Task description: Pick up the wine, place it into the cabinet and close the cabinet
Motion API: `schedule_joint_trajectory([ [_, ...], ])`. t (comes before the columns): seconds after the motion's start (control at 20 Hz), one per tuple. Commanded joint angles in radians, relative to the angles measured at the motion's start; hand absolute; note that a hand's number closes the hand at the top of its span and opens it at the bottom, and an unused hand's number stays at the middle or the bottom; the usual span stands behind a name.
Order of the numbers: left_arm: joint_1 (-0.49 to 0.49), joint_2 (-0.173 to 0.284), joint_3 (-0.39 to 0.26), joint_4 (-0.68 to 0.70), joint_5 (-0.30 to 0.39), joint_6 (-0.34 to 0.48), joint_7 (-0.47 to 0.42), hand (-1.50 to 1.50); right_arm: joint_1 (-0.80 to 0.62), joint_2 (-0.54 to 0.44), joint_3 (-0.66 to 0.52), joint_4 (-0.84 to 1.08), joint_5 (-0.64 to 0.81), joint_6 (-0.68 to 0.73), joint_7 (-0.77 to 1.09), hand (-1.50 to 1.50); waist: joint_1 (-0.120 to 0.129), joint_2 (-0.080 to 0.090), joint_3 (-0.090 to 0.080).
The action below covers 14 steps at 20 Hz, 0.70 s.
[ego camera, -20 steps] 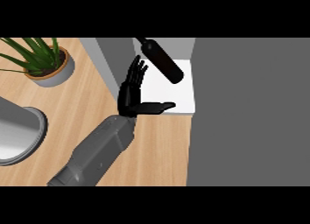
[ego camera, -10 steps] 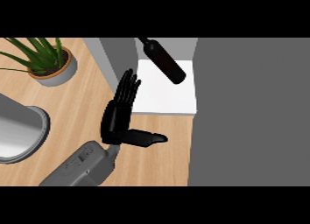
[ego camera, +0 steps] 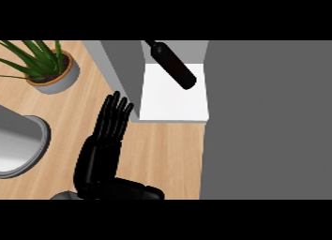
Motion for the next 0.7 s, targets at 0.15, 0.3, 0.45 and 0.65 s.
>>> schedule_joint_trajectory([
  [0.15, 0.153, 0.071, 0.009, -0.181, -0.058, 0.063, 0.01, -1.5, 0.059, -0.098, 0.07, -0.047, 0.013, 0.16, -0.003, 1.5, -0.004, -0.001, 0.0],
  [0.3, 0.245, 0.161, 0.032, -0.304, -0.064, 0.082, 0.028, -1.5, 0.053, -0.147, 0.087, -0.044, -0.073, 0.215, 0.055, 1.5, 0.007, -0.002, 0.0],
  [0.45, 0.383, 0.216, 0.098, -0.343, -0.047, 0.037, -0.034, -1.5, 0.095, -0.117, 0.165, -0.083, -0.041, 0.225, 0.052, 1.5, 0.007, -0.001, -0.001],
  [0.65, 0.471, 0.251, 0.201, -0.363, 0.005, -0.052, -0.093, -1.5, 0.177, -0.105, 0.272, -0.093, -0.1, 0.242, 0.109, 1.5, 0.005, 0.0, -0.002],
])
